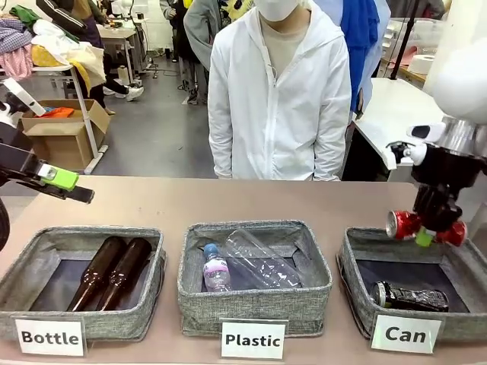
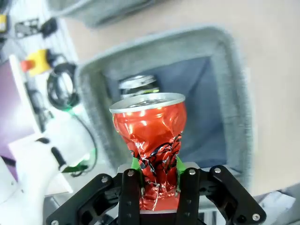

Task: Sort the can waste into the basket.
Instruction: Pick up the can waste from the table and place it in the right Fabric basket.

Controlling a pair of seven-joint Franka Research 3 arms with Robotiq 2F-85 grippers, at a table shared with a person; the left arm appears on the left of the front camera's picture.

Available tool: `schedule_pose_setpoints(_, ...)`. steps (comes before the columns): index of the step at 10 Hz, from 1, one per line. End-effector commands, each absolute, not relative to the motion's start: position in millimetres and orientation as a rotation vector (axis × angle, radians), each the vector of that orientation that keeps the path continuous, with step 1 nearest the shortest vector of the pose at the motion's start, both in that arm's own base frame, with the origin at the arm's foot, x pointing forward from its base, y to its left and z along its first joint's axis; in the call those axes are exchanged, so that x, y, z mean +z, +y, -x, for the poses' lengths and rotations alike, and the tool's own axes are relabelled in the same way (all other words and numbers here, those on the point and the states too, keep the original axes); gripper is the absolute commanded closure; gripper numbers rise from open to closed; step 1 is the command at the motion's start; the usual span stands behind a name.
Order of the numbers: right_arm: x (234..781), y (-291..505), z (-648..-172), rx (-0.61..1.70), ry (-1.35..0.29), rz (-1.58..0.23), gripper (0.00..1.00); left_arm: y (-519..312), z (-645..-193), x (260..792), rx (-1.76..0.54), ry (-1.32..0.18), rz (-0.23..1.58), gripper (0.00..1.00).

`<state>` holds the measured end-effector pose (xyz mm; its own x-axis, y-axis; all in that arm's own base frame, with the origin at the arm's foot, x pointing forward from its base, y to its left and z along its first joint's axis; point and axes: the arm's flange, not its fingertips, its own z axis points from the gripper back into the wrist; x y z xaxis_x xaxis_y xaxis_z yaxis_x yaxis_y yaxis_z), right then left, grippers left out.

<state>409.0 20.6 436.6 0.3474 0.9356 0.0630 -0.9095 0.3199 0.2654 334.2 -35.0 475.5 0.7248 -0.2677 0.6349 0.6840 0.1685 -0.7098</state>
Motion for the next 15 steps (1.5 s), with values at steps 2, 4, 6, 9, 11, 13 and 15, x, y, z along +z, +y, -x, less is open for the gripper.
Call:
schedule_pose_setpoints(2, 427, 12, -406, 1.212, 0.143, -0.314, 0.81, -36, -331, 475, -0.708, -0.404, 1.228, 0.0)
schedule_pose_setpoints(4, 427, 11, -414, 1.216, 0.157, -0.331, 0.71, -36, -331, 475, -0.708, -0.404, 1.228, 0.0)
schedule_pose_setpoints(6, 427, 10, -414, 1.217, 0.198, -0.321, 0.14, -36, -331, 475, -0.708, -0.404, 1.228, 0.0)
schedule_pose_setpoints(9, 425, 11, -415, 1.191, 0.223, -0.344, 0.0, -36, -331, 475, -0.708, -0.404, 1.228, 0.0)
schedule_pose_setpoints(11, 425, 11, -419, 1.19, 0.231, -0.362, 0.0, -36, -331, 475, -0.708, -0.404, 1.228, 0.0)
schedule_pose_setpoints(13, 425, 3, -421, 1.186, 0.25, -0.406, 0.0, -36, -331, 475, -0.708, -0.404, 1.228, 0.0)
schedule_pose_setpoints(15, 429, -2, -420, 1.195, 0.222, -0.561, 0.0, -36, -331, 475, -0.708, -0.404, 1.228, 0.0)
